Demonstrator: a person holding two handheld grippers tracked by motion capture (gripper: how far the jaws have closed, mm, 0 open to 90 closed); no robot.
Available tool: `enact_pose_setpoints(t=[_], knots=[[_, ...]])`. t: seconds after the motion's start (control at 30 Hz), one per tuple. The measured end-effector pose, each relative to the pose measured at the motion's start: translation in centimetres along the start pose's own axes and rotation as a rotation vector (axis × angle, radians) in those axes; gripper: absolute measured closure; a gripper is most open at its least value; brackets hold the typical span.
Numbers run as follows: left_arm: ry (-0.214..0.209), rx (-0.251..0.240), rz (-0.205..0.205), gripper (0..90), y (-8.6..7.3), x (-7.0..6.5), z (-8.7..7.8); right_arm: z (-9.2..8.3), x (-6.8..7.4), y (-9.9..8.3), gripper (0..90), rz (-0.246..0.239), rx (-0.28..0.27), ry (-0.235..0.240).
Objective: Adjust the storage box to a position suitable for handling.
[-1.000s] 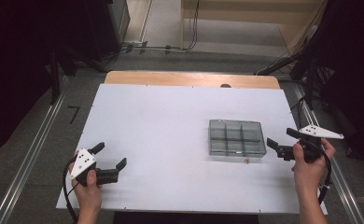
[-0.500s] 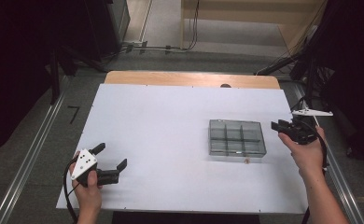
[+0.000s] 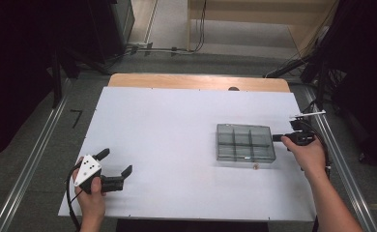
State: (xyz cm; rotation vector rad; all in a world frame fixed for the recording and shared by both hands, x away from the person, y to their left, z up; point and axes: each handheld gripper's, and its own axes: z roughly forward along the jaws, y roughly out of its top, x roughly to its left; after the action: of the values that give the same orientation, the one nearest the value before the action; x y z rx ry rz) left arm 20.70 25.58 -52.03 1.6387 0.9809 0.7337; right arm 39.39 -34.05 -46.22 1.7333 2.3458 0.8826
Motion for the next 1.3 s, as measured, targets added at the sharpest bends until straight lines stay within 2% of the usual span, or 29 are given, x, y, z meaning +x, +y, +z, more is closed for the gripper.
enact_pose_setpoints(t=[0.13,0.33,0.4,0.43,0.53,0.57,0.67,0.87,1.13,1.17,1.3], knots=[[-0.001,-0.001,-0.001,0.0,0.0,0.0,0.1,0.6,0.2,0.1,88.5,0.0,0.032,0.0],[0.001,0.0,0.001,0.0,0.0,-0.1,0.1,0.6,0.0,0.0,88.6,0.025,0.032,0.031],[0.001,0.001,0.001,0.0,0.0,-0.1,0.1,0.6,0.1,0.0,88.6,0.02,0.033,0.038],[0.001,0.001,0.001,0.0,0.0,-0.1,0.1,0.7,0.4,0.0,88.6,0.024,0.038,0.053],[0.002,0.004,0.001,0.0,0.0,-0.1,0.1,0.8,0.8,0.1,88.6,0.013,0.04,0.053],[0.003,0.005,0.003,0.0,0.0,-0.1,0.2,1.0,1.4,0.1,88.6,0.0,0.044,0.05],[0.003,0.005,0.003,0.0,0.0,-0.1,0.2,1.2,2.0,0.1,88.6,-0.013,0.054,0.061],[0.001,0.004,0.002,0.0,0.0,-0.1,0.1,1.5,3.0,0.0,88.5,-0.008,0.066,0.089],[0.003,0.014,0.009,0.0,0.0,-0.1,0.2,1.7,4.7,-0.3,88.6,-0.035,0.073,0.11],[0.003,0.014,0.01,0.0,0.0,-0.1,0.2,1.7,5.1,-0.5,88.5,-0.052,0.076,0.116],[0.003,0.014,0.01,0.0,0.0,-0.1,0.2,1.8,5.9,-0.7,88.6,-0.06,0.078,0.113]])
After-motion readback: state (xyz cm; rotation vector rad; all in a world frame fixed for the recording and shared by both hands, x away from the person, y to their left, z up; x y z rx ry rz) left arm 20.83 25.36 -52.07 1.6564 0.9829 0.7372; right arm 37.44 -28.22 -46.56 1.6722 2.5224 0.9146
